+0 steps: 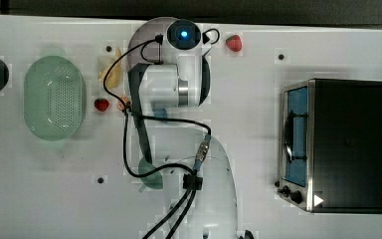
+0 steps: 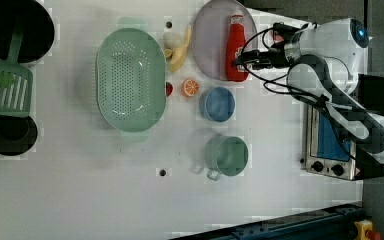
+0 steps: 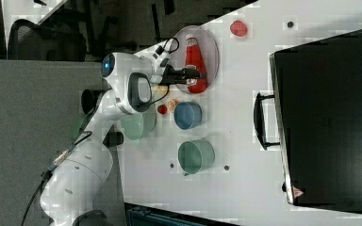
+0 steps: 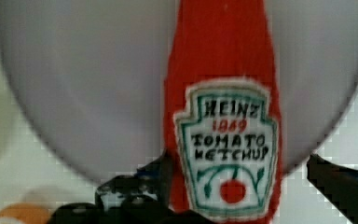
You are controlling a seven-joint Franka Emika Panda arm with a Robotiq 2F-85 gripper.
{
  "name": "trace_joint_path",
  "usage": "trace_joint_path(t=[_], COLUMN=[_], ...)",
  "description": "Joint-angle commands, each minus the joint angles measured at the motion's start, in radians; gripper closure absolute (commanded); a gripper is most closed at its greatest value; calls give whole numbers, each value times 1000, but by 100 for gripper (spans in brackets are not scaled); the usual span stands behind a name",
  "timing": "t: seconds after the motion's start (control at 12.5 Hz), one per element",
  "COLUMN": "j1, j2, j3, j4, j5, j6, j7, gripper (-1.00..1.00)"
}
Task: Pick ketchup from plate and place it on table.
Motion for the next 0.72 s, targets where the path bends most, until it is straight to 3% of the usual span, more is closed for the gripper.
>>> trace_joint_path(t=[0.08,0.48,0.56,0.72], j1=[11,15,15,15], j2=[40,114,114,113], j3=[15,14,14,14], j4=[64,94,95,90], j5=[-29,-46,-46,-46], j6=[72,159,160,159], j7=[-54,-55,-54,-50], gripper=[-100,-100,-91,-41])
